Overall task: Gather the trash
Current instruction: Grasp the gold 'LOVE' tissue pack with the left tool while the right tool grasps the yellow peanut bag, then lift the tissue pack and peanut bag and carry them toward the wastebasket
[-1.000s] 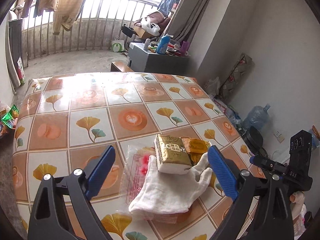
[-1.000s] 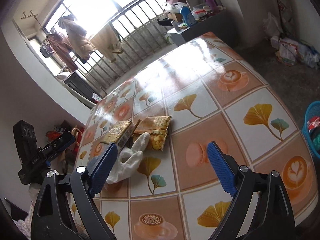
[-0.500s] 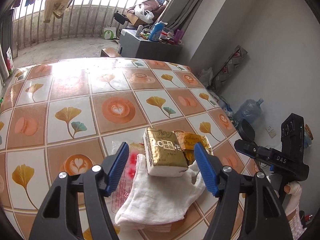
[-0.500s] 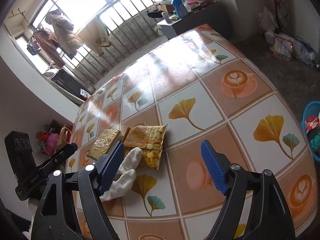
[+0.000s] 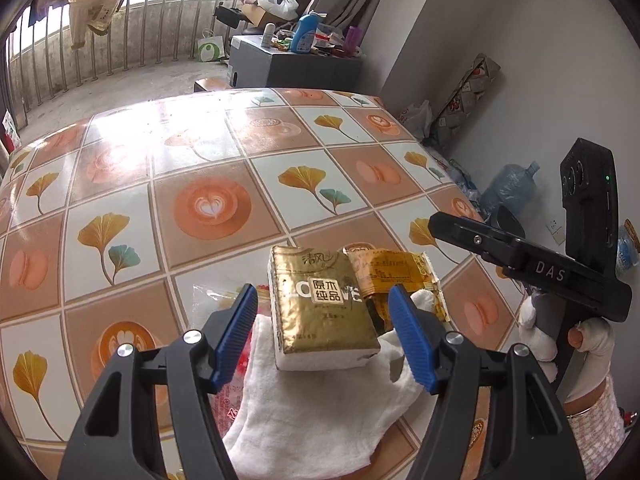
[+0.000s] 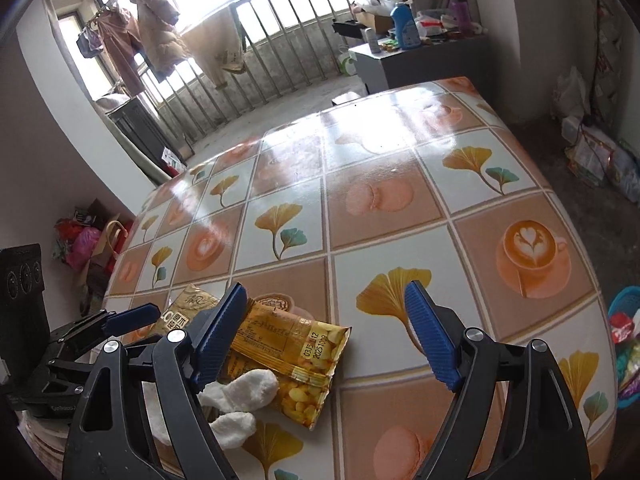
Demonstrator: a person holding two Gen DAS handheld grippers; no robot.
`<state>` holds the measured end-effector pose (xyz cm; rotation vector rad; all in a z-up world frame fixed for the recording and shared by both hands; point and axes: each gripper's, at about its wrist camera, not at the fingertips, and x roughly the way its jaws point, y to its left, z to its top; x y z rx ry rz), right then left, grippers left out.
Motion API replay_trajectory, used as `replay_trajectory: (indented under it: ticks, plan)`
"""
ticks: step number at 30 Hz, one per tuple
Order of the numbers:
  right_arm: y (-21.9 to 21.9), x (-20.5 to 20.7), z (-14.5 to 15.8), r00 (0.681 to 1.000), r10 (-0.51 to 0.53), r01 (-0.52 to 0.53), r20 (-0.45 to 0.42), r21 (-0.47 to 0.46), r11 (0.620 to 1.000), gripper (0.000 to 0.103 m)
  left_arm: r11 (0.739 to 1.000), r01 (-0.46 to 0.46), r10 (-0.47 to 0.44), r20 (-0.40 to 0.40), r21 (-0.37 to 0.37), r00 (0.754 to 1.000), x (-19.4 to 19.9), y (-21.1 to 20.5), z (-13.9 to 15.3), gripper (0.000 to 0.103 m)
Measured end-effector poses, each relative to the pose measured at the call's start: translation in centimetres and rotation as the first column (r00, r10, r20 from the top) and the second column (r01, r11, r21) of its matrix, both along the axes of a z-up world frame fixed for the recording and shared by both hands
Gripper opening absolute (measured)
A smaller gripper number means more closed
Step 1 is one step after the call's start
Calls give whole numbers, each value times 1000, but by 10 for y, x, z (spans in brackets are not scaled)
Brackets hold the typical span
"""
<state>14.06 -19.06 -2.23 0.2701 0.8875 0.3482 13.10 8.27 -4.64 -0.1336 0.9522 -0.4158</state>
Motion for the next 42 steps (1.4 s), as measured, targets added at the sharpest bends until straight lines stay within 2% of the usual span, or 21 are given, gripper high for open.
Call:
replay_trajectory:
  ticks: [3,7,15,21,24,26,28,33,37,42]
  plan:
    - [2,2,-5,999,38,-38,-1,-16,999,77,1000,7,-7,-10,7,1000,2,-1,-4,66]
    - [-4,-2,1,994,102,-102,40,-3,995,77,1000,24,-24,-19,-2,1000,3,0,-6,66]
    - [5,-7,-2,959,281,-279,47,-37,959,77,999,52,-52,-31,16,998,0,-4,-13,66]
    - [35,-9,-14,921,388,-385,-12,-171,907,77,996,61,-60,-14,71,998,1,-9,-17,66]
    - [44,-16,-21,918,397,-390,-18,-239,889,78,994,51,-50,-13,93,999,3,-12,-18,66]
    - [44,-20,-19,926,377,-368,-17,-256,894,77,993,42,-41,-8,109,999,4,-14,-18,66]
    - [43,-22,-18,939,342,-335,-19,-259,906,68,991,38,-38,-6,127,999,6,-17,-20,66]
    - [28,-23,-15,970,240,-244,-47,-217,945,54,989,28,-27,-10,142,1000,8,-21,-24,66]
    - [12,-21,-14,991,118,-128,-60,-208,970,50,991,-2,5,-26,132,1000,9,-23,-27,66]
    - [-9,-28,-13,998,2,-17,-71,-208,978,43,991,15,-11,-27,135,1000,5,-30,-29,66]
